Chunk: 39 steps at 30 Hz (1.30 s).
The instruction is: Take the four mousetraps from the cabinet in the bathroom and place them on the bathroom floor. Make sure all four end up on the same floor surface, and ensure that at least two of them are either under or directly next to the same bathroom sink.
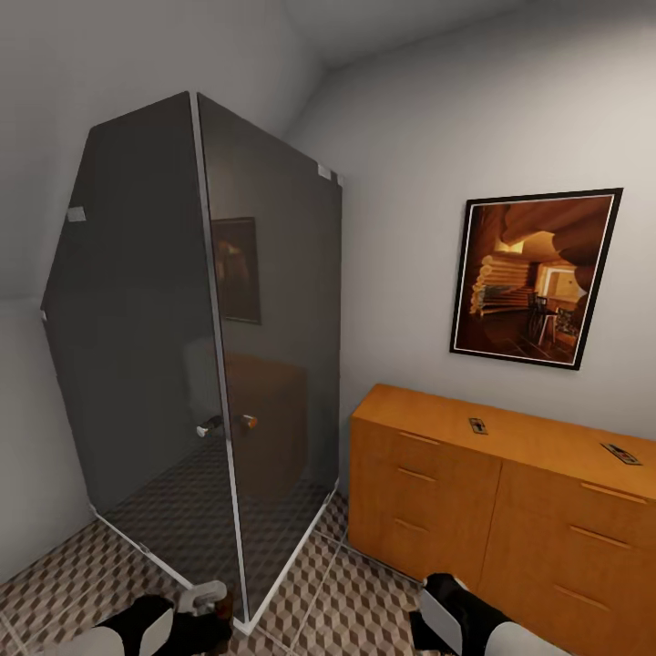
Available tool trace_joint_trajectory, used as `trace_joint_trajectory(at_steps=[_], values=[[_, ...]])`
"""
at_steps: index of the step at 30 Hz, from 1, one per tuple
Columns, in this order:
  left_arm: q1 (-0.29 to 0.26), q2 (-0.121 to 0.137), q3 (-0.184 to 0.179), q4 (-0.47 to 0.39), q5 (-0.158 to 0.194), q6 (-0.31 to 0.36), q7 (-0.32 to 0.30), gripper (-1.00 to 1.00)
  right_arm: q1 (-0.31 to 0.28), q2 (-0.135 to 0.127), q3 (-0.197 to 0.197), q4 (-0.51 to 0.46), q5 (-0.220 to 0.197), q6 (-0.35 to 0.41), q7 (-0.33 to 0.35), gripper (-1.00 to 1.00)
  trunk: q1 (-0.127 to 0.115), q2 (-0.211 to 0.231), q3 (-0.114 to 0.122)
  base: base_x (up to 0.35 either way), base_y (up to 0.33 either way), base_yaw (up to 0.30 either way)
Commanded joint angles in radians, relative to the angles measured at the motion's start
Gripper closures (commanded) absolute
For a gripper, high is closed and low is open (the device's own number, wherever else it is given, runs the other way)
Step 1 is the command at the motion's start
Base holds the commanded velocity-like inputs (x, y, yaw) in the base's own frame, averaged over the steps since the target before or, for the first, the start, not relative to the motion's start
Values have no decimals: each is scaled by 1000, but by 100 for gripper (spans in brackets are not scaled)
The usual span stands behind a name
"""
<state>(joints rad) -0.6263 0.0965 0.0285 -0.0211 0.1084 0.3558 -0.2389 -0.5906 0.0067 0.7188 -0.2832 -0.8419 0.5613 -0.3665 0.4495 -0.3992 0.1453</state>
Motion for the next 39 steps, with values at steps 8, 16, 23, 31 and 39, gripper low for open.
trace_joint_trajectory(at_steps=[8, 16, 23, 31, 39], values=[[42, 17, 7, 47, 73, -86, 1, 100, 32, -2, 8, 26, -9, -14, 25, 100, 0, -1, 0, 0, 0, 0], [95, 40, 8, 69, 164, -126, 0, 100, 75, -15, 10, 76, -8, -103, 112, 100, 0, -1, 0, 0, 0, 0], [118, 41, 7, 70, 239, -178, 1, 100, 80, -18, 10, 109, 63, -110, 162, 100, 0, -1, 0, 0, 0, 0], [122, 41, 8, 71, 268, -221, 61, 100, 94, -48, 9, 215, 158, -189, 262, 100, 0, -1, -4, 0, 0, 120], [122, 37, 8, 70, 289, -266, 131, 100, 108, -51, 10, 236, 164, -203, 282, 100, 0, -1, -11, 0, 0, 231]])
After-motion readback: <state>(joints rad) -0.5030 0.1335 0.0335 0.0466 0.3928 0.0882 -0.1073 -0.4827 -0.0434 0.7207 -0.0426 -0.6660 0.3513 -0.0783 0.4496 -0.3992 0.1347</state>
